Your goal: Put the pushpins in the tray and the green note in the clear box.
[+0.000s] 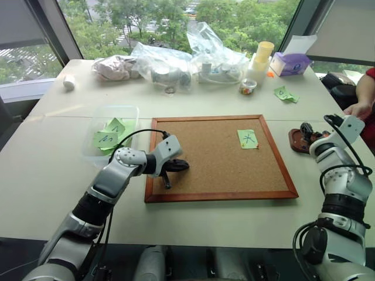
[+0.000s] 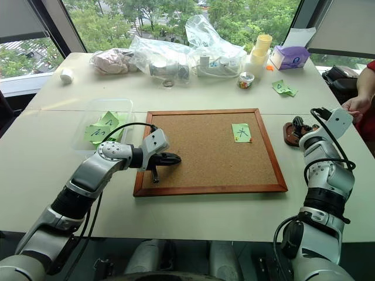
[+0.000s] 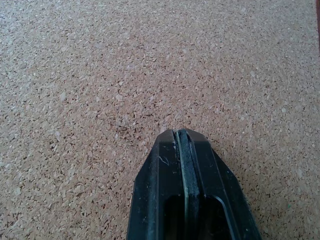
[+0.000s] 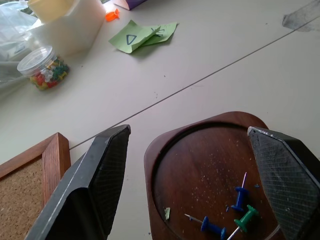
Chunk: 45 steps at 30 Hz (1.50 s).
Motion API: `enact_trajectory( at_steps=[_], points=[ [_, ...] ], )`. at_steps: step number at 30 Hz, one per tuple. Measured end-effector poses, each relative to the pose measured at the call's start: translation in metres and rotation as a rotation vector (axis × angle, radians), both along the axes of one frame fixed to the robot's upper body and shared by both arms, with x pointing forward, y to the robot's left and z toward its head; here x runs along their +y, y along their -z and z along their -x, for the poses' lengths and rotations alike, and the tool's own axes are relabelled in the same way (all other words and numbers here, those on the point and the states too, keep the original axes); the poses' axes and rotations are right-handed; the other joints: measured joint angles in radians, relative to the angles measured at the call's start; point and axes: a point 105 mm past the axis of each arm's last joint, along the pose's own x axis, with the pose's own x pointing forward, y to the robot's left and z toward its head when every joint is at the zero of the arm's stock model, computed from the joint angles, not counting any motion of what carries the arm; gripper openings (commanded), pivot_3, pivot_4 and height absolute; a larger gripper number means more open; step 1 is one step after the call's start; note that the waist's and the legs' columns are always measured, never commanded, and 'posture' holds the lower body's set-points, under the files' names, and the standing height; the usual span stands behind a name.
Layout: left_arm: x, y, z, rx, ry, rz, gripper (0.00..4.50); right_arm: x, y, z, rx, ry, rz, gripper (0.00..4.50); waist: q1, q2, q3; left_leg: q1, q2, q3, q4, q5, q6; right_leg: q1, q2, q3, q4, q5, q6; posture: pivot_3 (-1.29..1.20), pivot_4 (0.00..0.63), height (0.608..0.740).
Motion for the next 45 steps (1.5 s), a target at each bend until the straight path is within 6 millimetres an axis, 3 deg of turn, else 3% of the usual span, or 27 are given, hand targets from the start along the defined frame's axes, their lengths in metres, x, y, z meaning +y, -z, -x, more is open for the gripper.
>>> enact_trajectory(
  at_steps=[3,7,10,15,20,25,28,32,37,40,45],
  points=[
    [0.000,0.000,0.000,-0.003,0.002,0.000,0.00,0.000,-0.004,0.000,-0.006,0.003,0.015,3.82,0.000,0.000,0.000,0.000,0.000,0.000,0.000,0.000,0.000,0.000,0.000,0.000,0.000,0.000,0.000,0.00,0.150,0.735],
    [-0.001,0.000,0.000,-0.005,0.006,0.003,0.00,-0.006,0.004,0.005,0.128,0.003,0.247,3.82,0.000,0.000,0.000,0.000,-0.001,-0.001,0.000,0.000,0.000,0.000,0.000,0.000,0.000,0.000,0.000,0.00,0.150,0.735],
    [-0.002,0.000,0.000,-0.007,0.006,0.003,0.00,-0.001,0.008,0.004,0.139,-0.024,0.277,3.82,-0.002,0.000,0.000,0.000,-0.001,0.000,0.000,0.000,0.000,0.000,0.000,0.000,0.000,0.000,0.000,0.00,0.150,0.735],
    [-0.002,0.000,0.000,-0.009,0.005,0.003,0.00,0.013,-0.013,0.001,0.008,-0.088,0.358,3.82,-0.001,0.001,0.000,0.000,-0.001,-0.001,0.000,0.000,0.000,0.000,0.000,0.000,0.000,0.000,0.000,0.00,0.150,0.735],
    [-0.002,0.001,0.001,-0.009,0.002,0.003,0.00,0.041,-0.023,0.010,-0.104,-0.244,0.385,3.82,-0.001,0.001,0.000,0.000,0.000,-0.001,0.000,0.000,0.000,0.000,0.000,0.000,0.000,0.000,0.000,0.00,0.150,0.735],
    [-0.001,0.001,0.001,-0.010,0.002,-0.001,0.00,0.094,-0.005,0.024,-0.076,-0.553,0.368,3.82,-0.002,0.001,0.000,0.000,0.000,-0.001,0.000,0.000,0.001,0.000,0.000,0.000,0.000,0.000,0.000,0.00,0.150,0.735],
    [0.000,0.001,0.001,-0.011,0.002,-0.002,0.00,0.115,0.006,0.031,-0.048,-0.679,0.361,3.82,-0.003,0.001,0.000,0.000,0.000,-0.001,0.000,-0.001,0.001,0.000,0.000,0.000,-0.001,0.000,0.000,0.00,0.150,0.735],
    [0.000,0.001,0.001,-0.011,0.003,-0.004,0.00,0.125,0.016,0.034,-0.021,-0.743,0.372,3.82,-0.003,0.000,0.000,0.000,0.000,-0.001,0.000,-0.001,0.001,0.000,0.001,0.000,-0.001,0.000,0.000,0.00,0.150,0.735],
    [0.000,0.001,0.001,-0.013,0.003,-0.006,0.00,0.124,0.016,0.031,-0.022,-0.739,0.385,3.82,-0.004,0.000,0.000,0.000,0.000,-0.001,0.000,-0.001,0.001,0.000,0.001,0.000,-0.001,0.000,0.000,0.00,0.150,0.735],
    [0.000,0.000,0.002,-0.013,0.004,-0.006,0.00,0.121,0.020,0.027,-0.009,-0.727,0.386,2.98,-0.004,0.000,0.000,0.000,0.000,-0.001,0.000,-0.001,0.001,0.000,0.001,0.000,-0.001,0.000,0.000,0.00,0.150,0.735],
    [0.000,0.000,0.002,-0.015,0.004,-0.007,0.00,0.118,0.026,0.023,0.017,-0.718,0.387,0.44,-0.004,0.000,0.000,0.000,0.000,-0.001,0.000,-0.001,0.001,0.000,0.001,0.000,-0.001,0.000,0.000,0.00,0.150,0.735]
  ],
)
